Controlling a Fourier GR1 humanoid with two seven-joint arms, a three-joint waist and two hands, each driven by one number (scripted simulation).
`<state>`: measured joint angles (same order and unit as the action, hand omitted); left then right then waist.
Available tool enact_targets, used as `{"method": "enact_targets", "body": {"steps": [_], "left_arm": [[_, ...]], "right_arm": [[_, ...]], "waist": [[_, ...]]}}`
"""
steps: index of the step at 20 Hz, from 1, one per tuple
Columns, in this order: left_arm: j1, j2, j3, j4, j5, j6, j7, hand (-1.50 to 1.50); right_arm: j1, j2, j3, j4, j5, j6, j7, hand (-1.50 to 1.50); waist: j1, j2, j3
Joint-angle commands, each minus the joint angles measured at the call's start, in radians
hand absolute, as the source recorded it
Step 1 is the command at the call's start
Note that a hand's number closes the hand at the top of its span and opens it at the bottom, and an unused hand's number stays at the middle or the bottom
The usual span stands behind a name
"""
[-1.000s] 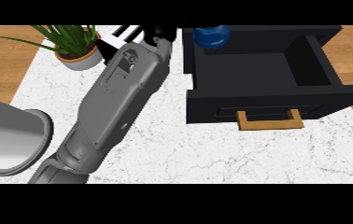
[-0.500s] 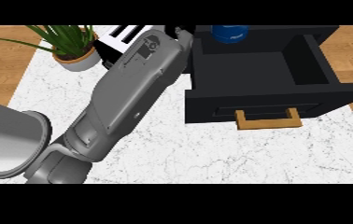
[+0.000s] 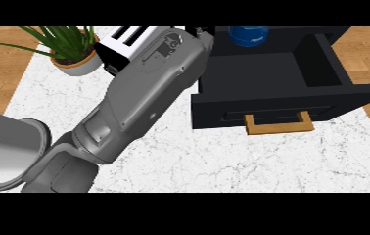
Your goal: Pick up the can, place it into the drawer and close the drawer
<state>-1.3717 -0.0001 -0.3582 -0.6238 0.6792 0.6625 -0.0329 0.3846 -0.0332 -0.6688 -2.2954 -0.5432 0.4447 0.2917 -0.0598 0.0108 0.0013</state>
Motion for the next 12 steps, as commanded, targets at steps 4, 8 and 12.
{"method": "enact_targets", "body": {"steps": [4, 8, 12], "left_arm": [[-0.018, 0.0, -0.087, 0.067, 0.122, 0.016, -0.023, 1.5], [-0.016, 0.0, -0.157, 0.099, 0.148, 0.048, -0.055, 1.5], [-0.027, 0.0, -0.221, 0.089, 0.193, 0.128, -0.032, -1.5]], "right_arm": [[-0.002, 0.021, 0.02, -0.025, 0.011, 0.001, 0.013, -1.5], [-0.065, -0.013, 0.03, -0.007, 0.02, -0.034, 0.036, -1.5], [-0.022, 0.031, 0.045, -0.017, 0.022, 0.004, 0.015, -1.5]], "waist": [[-0.013, 0.001, 0.0], [-0.019, 0.005, 0.001], [-0.037, 0.004, 0.001]]}}
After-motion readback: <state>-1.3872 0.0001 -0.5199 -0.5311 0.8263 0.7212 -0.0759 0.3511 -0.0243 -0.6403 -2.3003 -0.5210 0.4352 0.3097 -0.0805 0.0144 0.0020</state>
